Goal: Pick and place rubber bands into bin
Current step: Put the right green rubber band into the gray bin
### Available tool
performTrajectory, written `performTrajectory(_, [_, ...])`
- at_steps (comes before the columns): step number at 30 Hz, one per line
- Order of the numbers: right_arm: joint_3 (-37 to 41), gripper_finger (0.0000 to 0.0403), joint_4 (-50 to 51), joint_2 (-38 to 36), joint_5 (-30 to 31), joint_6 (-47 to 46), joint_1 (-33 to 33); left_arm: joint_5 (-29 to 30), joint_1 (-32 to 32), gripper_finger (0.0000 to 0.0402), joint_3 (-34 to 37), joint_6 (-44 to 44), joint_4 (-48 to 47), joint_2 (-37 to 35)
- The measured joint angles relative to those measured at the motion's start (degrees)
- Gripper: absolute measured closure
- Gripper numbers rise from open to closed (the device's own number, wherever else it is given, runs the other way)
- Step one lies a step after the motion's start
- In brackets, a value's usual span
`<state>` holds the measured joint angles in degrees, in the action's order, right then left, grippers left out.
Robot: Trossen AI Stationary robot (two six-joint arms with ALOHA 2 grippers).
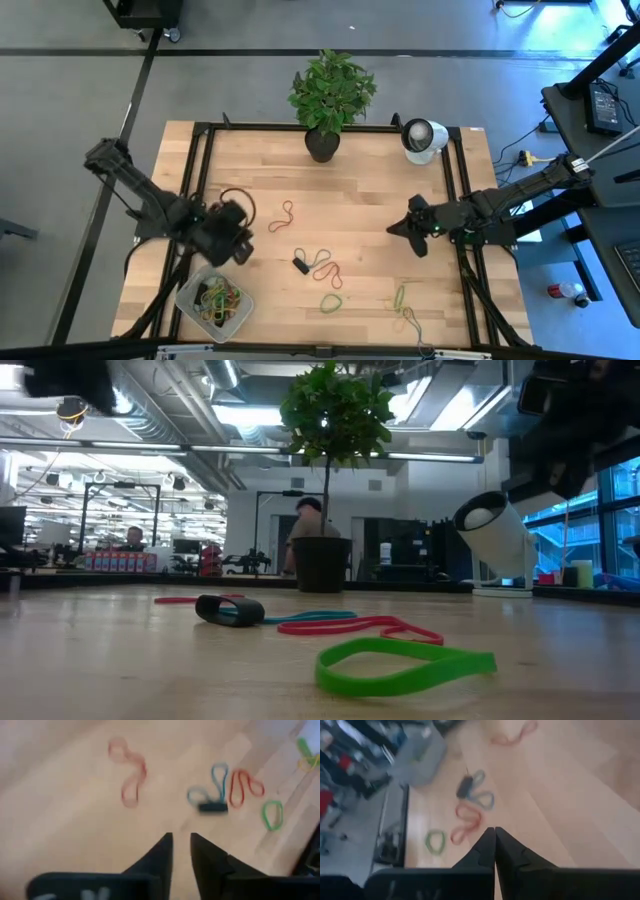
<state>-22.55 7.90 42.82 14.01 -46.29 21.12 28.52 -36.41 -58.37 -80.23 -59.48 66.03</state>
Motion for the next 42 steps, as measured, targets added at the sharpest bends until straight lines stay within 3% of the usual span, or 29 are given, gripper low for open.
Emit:
performTrajectory(4, [-2.10,0.0399,-3.32,2.18,3.15,0.04,0.00,0.25,7.92,0.0392,0.00,19.37,5.75,-0.03])
performTrajectory(9, [-10.78,0.0401,0.20,10.41,4.90,0.43,0.00,-0.47,16.19,0.0400,0.00,43.27,16.99,2.44])
performTrajectory(14, [-25.30,0.0401,18.71,23.44,4.85,-5.72,0.04,-6.74,22.72,0.0400,0.00,60.94,21.89,6.10])
performTrajectory(21, [-41.99,0.0402,47.15,40.08,-4.18,-31.73,3.36,-14.42,28.11,0.0400,0.00,75.99,22.26,8.67])
performTrajectory(26, [-45.70,0.0389,49.51,46.89,-7.24,-47.56,9.73,-20.96,32.15,0.0399,4.93,81.33,28.46,5.96])
performTrajectory(32, [-45.88,0.0369,48.86,52.41,-14.41,-67.93,17.15,-25.61,35.69,0.0400,13.16,79.09,32.92,0.28])
performTrajectory(37, [-45.88,0.0354,48.86,56.33,-16.79,-77.16,21.26,-25.80,36.16,0.0400,15.97,76.55,32.76,-3.19])
performTrajectory(42, [-45.87,0.0331,49.13,59.67,-16.71,-78.85,22.34,-25.87,36.13,0.0399,15.98,75.18,33.01,-4.61])
